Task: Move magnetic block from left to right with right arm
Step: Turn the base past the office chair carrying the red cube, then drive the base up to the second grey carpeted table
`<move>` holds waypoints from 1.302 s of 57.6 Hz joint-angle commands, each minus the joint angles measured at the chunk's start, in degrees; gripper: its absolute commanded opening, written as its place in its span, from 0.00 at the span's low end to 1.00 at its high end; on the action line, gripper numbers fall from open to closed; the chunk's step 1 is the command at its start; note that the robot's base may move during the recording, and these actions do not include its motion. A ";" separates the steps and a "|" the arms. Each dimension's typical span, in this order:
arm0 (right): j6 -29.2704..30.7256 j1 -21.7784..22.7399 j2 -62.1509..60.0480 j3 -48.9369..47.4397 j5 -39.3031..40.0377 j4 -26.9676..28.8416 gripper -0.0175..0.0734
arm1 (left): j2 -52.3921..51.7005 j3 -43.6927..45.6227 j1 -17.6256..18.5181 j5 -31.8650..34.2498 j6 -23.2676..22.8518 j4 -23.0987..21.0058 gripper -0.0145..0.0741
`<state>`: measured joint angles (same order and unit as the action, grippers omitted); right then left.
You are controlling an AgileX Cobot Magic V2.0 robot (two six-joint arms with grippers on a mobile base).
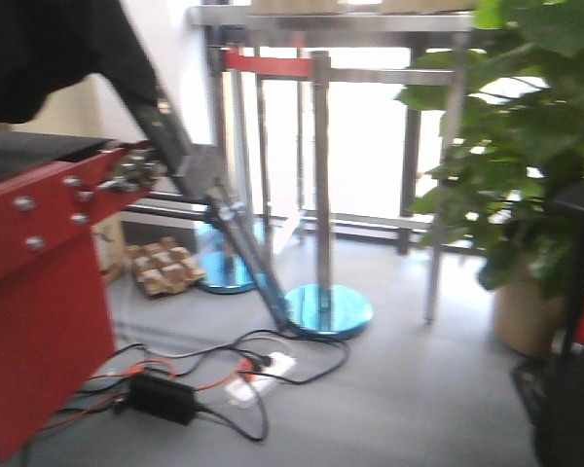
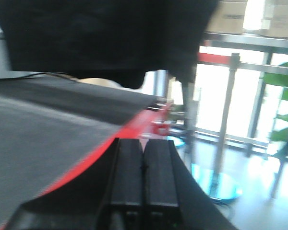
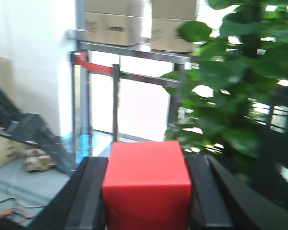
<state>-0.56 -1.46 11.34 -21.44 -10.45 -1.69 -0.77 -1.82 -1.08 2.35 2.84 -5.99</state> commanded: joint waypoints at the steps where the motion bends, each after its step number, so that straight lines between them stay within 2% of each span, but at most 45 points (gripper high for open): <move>1: 0.56 0.28 0.72 -1.76 5.16 -0.47 0.46 | -0.56 -0.44 0.42 5.23 0.14 -0.27 0.02; 75: 0.56 0.28 0.72 -1.76 5.16 -0.47 0.46 | -0.56 -0.44 0.42 5.23 0.14 -0.27 0.02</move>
<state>-0.56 -1.46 11.34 -21.44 -10.45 -1.69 -0.77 -1.82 -1.08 2.35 2.84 -5.99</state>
